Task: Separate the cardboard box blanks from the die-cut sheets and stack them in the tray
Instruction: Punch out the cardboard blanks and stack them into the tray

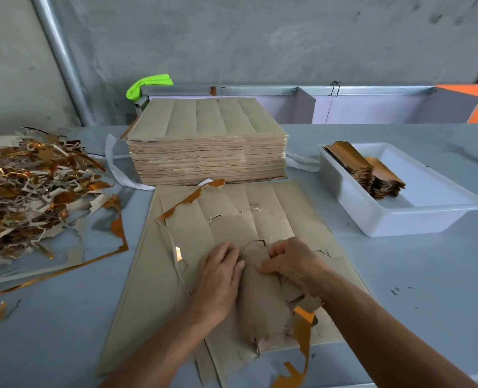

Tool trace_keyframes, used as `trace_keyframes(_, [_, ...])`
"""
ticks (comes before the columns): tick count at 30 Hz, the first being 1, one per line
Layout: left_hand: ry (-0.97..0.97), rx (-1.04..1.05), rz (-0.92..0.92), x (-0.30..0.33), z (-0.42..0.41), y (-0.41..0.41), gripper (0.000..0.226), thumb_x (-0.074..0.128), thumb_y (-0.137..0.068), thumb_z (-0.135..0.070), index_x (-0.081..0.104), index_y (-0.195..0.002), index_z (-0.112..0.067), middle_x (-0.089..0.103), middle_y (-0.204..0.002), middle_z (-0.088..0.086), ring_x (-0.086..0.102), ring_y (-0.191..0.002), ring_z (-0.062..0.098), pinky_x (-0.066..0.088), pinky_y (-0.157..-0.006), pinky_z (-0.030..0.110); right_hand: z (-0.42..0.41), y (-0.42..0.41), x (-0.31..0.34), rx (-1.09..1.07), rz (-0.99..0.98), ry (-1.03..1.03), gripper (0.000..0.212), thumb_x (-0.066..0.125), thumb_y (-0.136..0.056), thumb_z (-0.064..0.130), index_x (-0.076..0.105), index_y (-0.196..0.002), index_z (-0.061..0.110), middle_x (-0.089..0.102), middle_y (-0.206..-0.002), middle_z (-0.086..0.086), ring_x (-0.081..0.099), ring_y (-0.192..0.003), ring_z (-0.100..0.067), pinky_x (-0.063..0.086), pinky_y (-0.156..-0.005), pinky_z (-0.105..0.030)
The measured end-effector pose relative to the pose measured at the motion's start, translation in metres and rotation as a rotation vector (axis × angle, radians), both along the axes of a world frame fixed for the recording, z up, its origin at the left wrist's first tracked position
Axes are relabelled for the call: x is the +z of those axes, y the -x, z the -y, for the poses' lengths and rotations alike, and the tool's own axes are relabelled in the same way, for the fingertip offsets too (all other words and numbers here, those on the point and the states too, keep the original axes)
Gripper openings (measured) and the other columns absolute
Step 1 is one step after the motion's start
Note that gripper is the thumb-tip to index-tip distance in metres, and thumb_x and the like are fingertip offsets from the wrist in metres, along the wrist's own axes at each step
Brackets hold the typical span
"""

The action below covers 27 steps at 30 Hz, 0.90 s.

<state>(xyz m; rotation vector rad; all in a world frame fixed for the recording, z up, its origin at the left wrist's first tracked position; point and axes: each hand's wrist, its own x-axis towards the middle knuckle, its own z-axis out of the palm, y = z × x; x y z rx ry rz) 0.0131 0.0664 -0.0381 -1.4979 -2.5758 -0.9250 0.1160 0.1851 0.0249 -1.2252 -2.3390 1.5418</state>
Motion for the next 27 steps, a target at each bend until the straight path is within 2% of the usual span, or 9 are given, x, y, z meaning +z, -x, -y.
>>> trace_keyframes(3, [-0.029, 0.017, -0.021, 0.001, -0.001, 0.000, 0.041, 0.034, -0.103, -0.024, 0.047, -0.135, -0.004, 0.045, -0.140, 0.010, 0.038, -0.130, 0.021, 0.017, -0.104, 0.020, 0.001, -0.001, -0.002, -0.030, -0.047, -0.262, 0.006, 0.062, -0.077, -0.001, 0.063, -0.076, -0.006, 0.053, -0.069, -0.006, 0.047, -0.061, -0.013, 0.042, -0.051, -0.024])
trace_keyframes(6, [-0.067, 0.017, -0.052, 0.002, -0.003, -0.002, 0.047, 0.033, -0.097, -0.026, 0.062, -0.114, 0.007, 0.060, -0.119, 0.020, 0.045, -0.115, 0.020, 0.024, -0.097, 0.029, -0.005, -0.013, 0.004, -0.140, -0.145, -0.429, 0.010, 0.056, -0.080, 0.002, 0.064, -0.075, -0.003, 0.053, -0.066, -0.003, 0.045, -0.056, -0.010, 0.043, -0.045, -0.021])
trace_keyframes(9, [0.036, 0.054, -0.067, -0.001, -0.004, 0.001, 0.052, 0.033, -0.099, -0.039, 0.054, -0.126, -0.001, 0.051, -0.133, 0.010, 0.042, -0.124, 0.019, 0.024, -0.104, 0.025, -0.012, -0.028, 0.007, -0.234, -0.227, -0.225, 0.012, 0.063, -0.080, 0.006, 0.062, -0.068, 0.003, 0.058, -0.067, -0.009, 0.053, -0.059, -0.017, 0.047, -0.051, -0.031])
trace_keyframes(11, [0.144, 0.087, -0.095, -0.004, -0.006, 0.004, 0.054, 0.039, -0.096, -0.046, 0.046, -0.135, -0.009, 0.042, -0.140, 0.003, 0.036, -0.131, 0.018, 0.022, -0.108, 0.027, -0.014, -0.036, 0.007, -0.281, -0.278, -0.043, 0.016, 0.066, -0.080, 0.004, 0.061, -0.065, 0.007, 0.059, -0.066, -0.008, 0.054, -0.059, -0.018, 0.044, -0.050, -0.028])
trace_keyframes(13, [0.244, 0.119, -0.199, 0.000, -0.011, 0.003, 0.061, 0.042, -0.091, -0.053, 0.038, -0.139, -0.015, 0.042, -0.138, 0.002, 0.037, -0.128, 0.020, 0.026, -0.105, 0.031, -0.012, -0.042, 0.009, -0.303, -0.328, 0.099, 0.014, 0.067, -0.083, 0.005, 0.064, -0.069, 0.006, 0.063, -0.067, -0.008, 0.059, -0.059, -0.019, 0.048, -0.050, -0.026])
trace_keyframes(17, [0.292, 0.175, -0.341, 0.006, -0.023, 0.002, 0.066, 0.045, -0.092, -0.045, 0.016, -0.146, -0.022, 0.043, -0.131, 0.005, 0.042, -0.117, 0.025, 0.033, -0.094, 0.037, 0.004, -0.045, 0.017, -0.176, -0.358, 0.139, 0.009, 0.067, -0.084, 0.006, 0.066, -0.075, 0.005, 0.068, -0.070, -0.009, 0.064, -0.060, -0.017, 0.051, -0.050, -0.025])
trace_keyframes(20, [0.299, 0.185, -0.334, 0.009, -0.029, 0.007, 0.069, 0.046, -0.093, -0.043, 0.008, -0.149, -0.028, 0.041, -0.126, 0.007, 0.042, -0.110, 0.025, 0.033, -0.092, 0.036, 0.016, -0.049, 0.029, 0.016, -0.373, 0.031, 0.008, 0.068, -0.083, 0.007, 0.066, -0.075, 0.005, 0.068, -0.068, -0.005, 0.063, -0.057, -0.010, 0.050, -0.050, -0.020])
trace_keyframes(24, [0.217, 0.217, -0.239, 0.010, -0.030, 0.015, 0.056, 0.050, -0.093, -0.040, 0.026, -0.143, -0.034, 0.039, -0.130, 0.004, 0.042, -0.115, 0.022, 0.035, -0.096, 0.034, 0.024, -0.057, 0.044, 0.284, -0.272, -0.172, 0.005, 0.067, -0.085, 0.013, 0.067, -0.080, 0.010, 0.068, -0.082, -0.004, 0.065, -0.072, -0.011, 0.052, -0.059, -0.015])
trace_keyframes(27, [0.068, 0.237, -0.104, 0.010, -0.028, 0.020, 0.043, 0.042, -0.098, -0.023, 0.039, -0.140, -0.025, 0.048, -0.129, 0.002, 0.047, -0.116, 0.022, 0.041, -0.095, 0.036, 0.014, -0.064, 0.046, 0.215, -0.166, -0.255, 0.012, 0.067, -0.084, 0.011, 0.065, -0.073, 0.012, 0.066, -0.074, 0.000, 0.063, -0.065, -0.010, 0.053, -0.059, -0.024])
